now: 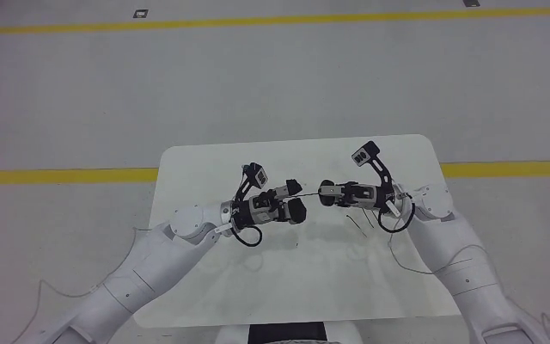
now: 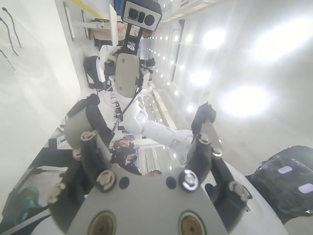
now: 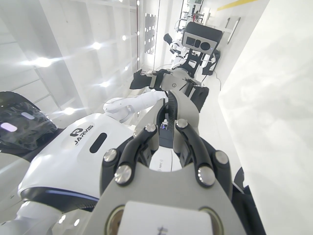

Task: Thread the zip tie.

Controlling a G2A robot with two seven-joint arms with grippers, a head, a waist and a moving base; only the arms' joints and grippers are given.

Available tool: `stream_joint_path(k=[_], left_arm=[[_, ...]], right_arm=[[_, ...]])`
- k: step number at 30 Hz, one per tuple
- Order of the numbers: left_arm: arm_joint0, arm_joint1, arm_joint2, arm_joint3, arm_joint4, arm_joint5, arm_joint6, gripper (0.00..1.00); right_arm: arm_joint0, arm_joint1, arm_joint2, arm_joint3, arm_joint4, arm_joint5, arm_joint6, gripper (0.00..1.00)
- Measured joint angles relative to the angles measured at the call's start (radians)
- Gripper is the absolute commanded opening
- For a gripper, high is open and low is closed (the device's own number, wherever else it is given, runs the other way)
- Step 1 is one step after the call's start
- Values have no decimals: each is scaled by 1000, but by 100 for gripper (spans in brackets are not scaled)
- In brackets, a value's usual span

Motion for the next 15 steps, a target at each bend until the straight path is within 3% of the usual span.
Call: stream_joint_path(k=[6,15], left_arm=[[3,-7,-5,4,22,-23,20,100],[8,-9,-4,-11,50,-15,49,100]], right_arm=[[2,-2,-1,8,23,5,7,0],[-13,-2,-5,-18,3,19,-37,0]])
